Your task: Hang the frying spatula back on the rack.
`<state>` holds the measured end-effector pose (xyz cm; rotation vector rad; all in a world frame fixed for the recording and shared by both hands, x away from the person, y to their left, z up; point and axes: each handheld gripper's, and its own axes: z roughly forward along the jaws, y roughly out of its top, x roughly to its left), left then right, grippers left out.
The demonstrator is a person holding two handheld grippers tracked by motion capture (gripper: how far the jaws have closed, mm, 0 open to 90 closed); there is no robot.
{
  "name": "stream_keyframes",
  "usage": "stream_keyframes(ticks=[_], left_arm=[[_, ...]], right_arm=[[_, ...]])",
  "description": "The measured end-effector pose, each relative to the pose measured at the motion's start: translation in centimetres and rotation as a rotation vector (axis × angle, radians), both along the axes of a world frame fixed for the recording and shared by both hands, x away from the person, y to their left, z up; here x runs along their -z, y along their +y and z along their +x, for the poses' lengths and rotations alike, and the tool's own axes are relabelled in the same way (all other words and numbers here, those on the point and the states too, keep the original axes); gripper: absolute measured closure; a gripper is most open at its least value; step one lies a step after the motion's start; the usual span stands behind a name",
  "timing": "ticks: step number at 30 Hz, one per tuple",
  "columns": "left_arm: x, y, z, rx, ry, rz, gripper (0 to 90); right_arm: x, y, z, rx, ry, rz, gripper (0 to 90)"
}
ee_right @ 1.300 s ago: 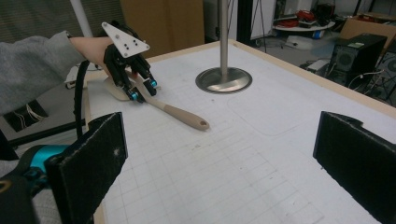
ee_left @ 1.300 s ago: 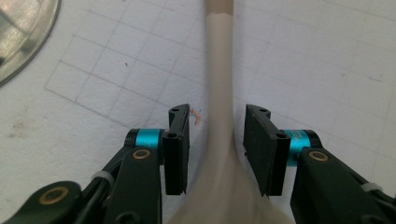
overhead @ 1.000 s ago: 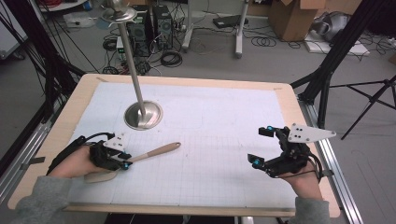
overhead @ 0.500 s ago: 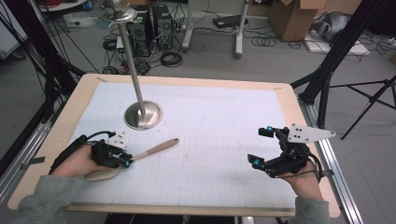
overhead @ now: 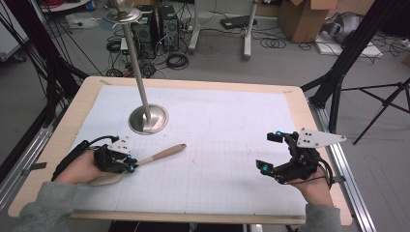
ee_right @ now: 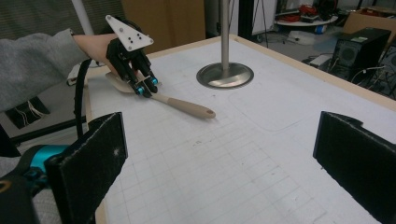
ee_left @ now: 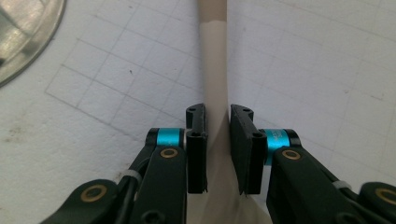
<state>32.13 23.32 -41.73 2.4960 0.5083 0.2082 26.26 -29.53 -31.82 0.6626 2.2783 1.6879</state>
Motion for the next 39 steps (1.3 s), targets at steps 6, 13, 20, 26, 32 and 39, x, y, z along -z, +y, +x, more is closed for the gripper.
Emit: stream_keyframes(ticks=[6, 13, 20, 26, 32, 39], left_arm=[[-0.4, 1.0, 0.0, -0.025, -0.012, -0.043, 76.5], [-1.2, 2.1, -0.1, -0.045, -0.032, -0.116, 76.5], [-1.5, 2.7, -0.3, -0.062, -0.041, -0.144, 76.5], [-1.9, 3.6, -0.6, -0.089, -0.045, -0.182, 76.5], [-2.4, 4.6, -0.9, -0.113, -0.063, -0.215, 76.5], [-2.8, 5.7, -1.5, -0.152, -0.094, -0.232, 76.5]], right_arm=[[0.1, 0.0, 0.1, -0.002, -0.002, -0.003, 1.8], [0.1, 0.1, 0.1, -0.005, 0.006, -0.003, 1.8], [0.1, 0.2, 0.5, -0.009, 0.006, 0.003, 1.8], [0.1, 0.4, 0.8, -0.018, 0.008, 0.005, 1.8], [0.2, 0.9, 1.3, -0.032, 0.006, 0.001, 1.8], [0.3, 1.5, 1.9, -0.052, 0.014, 0.007, 1.8]])
